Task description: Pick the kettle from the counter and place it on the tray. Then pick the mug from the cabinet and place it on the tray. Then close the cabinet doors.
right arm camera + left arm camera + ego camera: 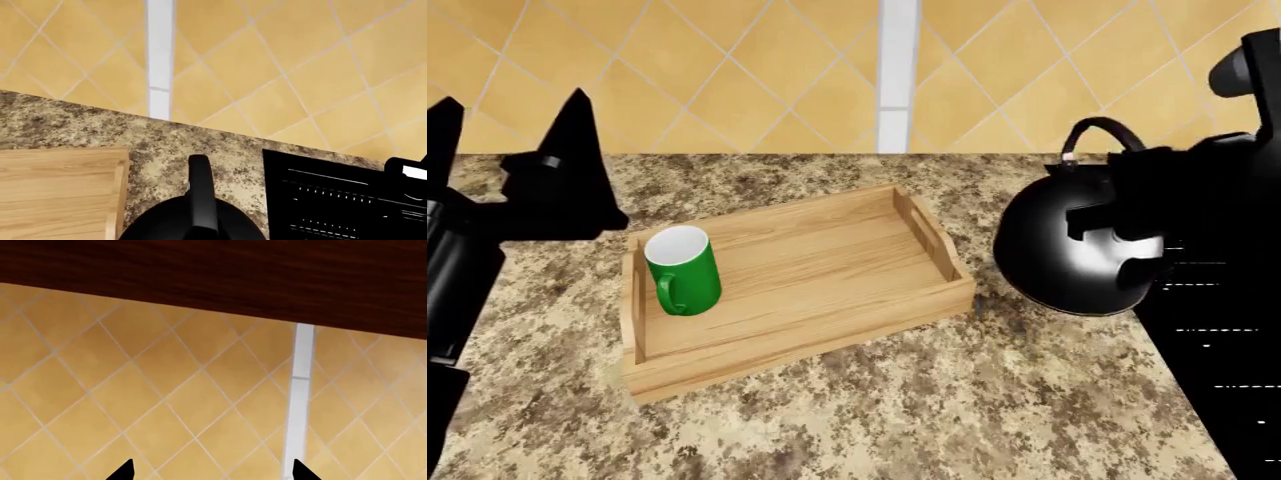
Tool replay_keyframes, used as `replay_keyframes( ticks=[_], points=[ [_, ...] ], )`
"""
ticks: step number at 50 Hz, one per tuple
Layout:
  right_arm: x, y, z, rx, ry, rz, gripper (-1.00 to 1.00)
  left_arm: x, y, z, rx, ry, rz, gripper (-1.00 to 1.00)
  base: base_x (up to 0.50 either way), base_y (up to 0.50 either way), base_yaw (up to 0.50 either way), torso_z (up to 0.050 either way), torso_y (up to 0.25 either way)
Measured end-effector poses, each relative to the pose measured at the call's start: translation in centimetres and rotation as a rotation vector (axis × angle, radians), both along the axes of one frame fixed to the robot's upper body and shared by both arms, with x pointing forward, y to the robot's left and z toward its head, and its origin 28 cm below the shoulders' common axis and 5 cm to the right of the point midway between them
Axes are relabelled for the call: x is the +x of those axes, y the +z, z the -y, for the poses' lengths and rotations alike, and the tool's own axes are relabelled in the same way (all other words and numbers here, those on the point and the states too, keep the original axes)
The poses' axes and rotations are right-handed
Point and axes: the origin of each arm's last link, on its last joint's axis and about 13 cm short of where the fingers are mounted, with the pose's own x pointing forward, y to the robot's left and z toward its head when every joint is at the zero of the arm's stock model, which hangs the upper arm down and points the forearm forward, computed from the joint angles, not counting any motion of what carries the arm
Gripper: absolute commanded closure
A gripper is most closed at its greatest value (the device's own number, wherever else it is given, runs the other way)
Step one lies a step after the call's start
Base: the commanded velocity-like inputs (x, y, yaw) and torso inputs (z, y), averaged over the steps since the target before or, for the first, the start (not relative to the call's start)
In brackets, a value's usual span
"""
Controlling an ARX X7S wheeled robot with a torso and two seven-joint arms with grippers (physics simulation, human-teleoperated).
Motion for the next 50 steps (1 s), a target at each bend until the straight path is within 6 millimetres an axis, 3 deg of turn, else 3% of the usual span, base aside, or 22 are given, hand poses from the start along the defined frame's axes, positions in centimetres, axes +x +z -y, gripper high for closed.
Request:
replay_keyframes(
  ticks=[14, 25, 36, 50],
  points=[
    [0.8, 4.4, -2.6, -0.037, 0.075, 0.101, 1.00, -0.2, 0.4, -0.2, -0.007, 0.005, 0.009, -1.00, 0.00, 0.00, 0.00, 0.000, 0.000],
    [2.9, 6.1, -5.9, -0.057, 0.177, 0.129, 1.00, -0.3, 0.3, -0.5, -0.018, 0.012, 0.009, -1.00, 0.00, 0.00, 0.00, 0.000, 0.001],
    [6.1, 5.8, -9.6, -0.039, 0.273, 0.104, 1.00, -0.2, -0.2, -1.0, -0.031, 0.022, 0.002, -1.00, 0.00, 0.00, 0.00, 0.000, 0.000],
    [9.7, 2.7, -13.1, 0.027, 0.361, 0.039, 1.00, -0.2, -1.0, -1.8, -0.047, 0.038, -0.009, -1.00, 0.00, 0.00, 0.00, 0.000, 0.000]
  ],
)
